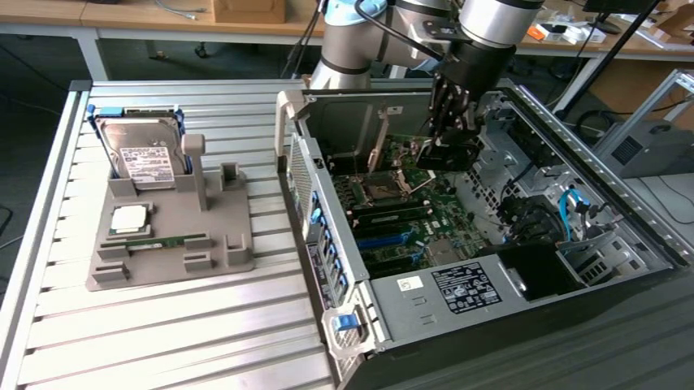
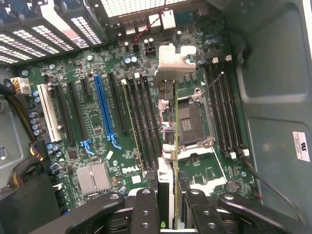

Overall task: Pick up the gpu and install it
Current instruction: 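Insert the gpu into the slot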

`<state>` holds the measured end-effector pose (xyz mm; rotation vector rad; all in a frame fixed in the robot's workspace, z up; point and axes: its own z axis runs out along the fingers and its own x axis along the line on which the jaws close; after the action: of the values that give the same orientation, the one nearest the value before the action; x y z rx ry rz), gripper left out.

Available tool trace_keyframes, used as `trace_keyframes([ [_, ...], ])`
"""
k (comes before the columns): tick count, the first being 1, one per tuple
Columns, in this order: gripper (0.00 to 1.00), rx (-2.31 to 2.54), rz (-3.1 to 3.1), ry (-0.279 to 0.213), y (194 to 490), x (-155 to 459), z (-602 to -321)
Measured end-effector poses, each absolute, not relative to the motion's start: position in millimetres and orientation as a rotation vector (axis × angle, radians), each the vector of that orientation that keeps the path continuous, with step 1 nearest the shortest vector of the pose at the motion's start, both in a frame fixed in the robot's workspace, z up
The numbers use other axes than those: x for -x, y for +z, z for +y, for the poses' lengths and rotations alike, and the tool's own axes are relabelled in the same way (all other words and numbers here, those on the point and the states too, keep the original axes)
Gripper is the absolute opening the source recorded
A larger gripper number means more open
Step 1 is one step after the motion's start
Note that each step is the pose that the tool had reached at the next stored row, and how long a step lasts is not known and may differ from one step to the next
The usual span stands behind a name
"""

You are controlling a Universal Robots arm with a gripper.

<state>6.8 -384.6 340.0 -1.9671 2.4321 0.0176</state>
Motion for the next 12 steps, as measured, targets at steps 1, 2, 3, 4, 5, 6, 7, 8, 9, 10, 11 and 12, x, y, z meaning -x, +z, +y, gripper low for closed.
trace_keyframes([
  [1,0.27,1.971,2.429,0.018,340.0,-6.8,-384.6],
  [2,0.27,1.974,2.426,0.017,340.0,-6.8,-384.6],
  [3,0.27,1.978,2.423,0.017,340.0,-6.8,-384.7],
  [4,0.27,1.982,2.42,0.017,340.0,-6.8,-384.6],
  [5,0.27,1.987,2.417,0.017,340.0,-6.8,-384.6],
  [6,0.27,1.99,2.414,0.017,340.0,-6.7,-384.7],
  [7,0.27,1.995,2.41,0.017,340.0,-6.7,-384.6],
  [8,0.27,2.0,2.406,0.017,340.0,-6.8,-384.6],
  [9,0.27,2.005,2.402,0.017,340.0,-6.8,-384.6],
  [10,0.27,2.008,2.399,0.017,340.0,-6.8,-384.6],
  [11,0.27,2.013,2.395,0.017,340.0,-6.8,-384.6],
  [12,0.27,2.017,2.392,0.017,340.0,-6.8,-384.6],
])
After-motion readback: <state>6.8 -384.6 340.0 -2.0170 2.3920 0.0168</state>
